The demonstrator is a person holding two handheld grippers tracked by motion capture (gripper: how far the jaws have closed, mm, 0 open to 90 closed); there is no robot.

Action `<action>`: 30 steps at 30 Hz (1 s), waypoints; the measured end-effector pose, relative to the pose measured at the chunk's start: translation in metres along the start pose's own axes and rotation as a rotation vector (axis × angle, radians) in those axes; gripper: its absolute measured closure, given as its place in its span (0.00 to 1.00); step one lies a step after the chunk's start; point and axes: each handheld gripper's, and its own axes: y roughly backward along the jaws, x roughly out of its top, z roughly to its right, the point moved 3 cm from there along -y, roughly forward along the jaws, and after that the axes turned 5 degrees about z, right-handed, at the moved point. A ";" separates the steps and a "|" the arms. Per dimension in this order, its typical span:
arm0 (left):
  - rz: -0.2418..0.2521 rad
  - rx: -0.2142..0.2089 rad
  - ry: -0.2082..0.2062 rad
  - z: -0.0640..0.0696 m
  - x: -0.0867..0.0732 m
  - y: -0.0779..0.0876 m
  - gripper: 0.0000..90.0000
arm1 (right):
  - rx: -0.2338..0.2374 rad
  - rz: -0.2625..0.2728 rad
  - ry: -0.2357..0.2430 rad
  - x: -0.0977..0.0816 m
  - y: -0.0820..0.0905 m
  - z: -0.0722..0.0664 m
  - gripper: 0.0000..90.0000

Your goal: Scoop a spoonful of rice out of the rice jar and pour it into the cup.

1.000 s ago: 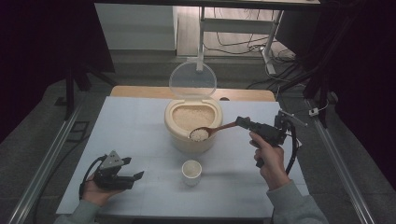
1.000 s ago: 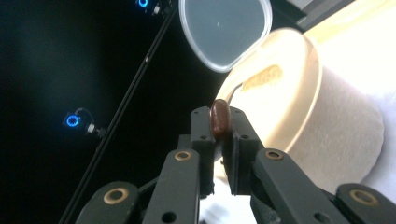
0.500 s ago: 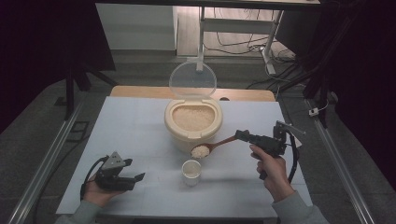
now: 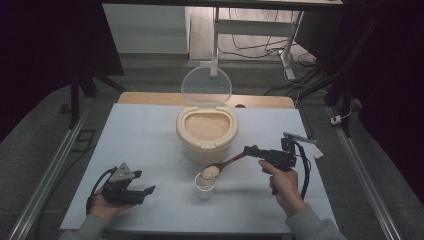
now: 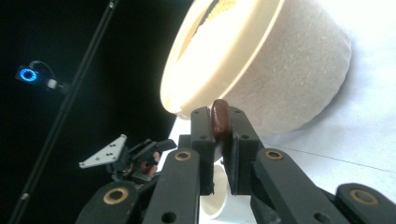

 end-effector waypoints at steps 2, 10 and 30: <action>-0.001 -0.001 0.001 0.000 0.000 0.000 0.27 | -0.009 -0.007 0.009 -0.001 -0.003 0.000 0.92; -0.002 -0.002 -0.002 0.000 0.000 0.000 0.27 | -0.044 -0.021 0.069 -0.003 -0.010 -0.003 0.92; -0.005 0.000 -0.004 0.000 -0.001 0.000 0.27 | -0.105 -0.025 0.272 -0.008 -0.014 -0.027 0.92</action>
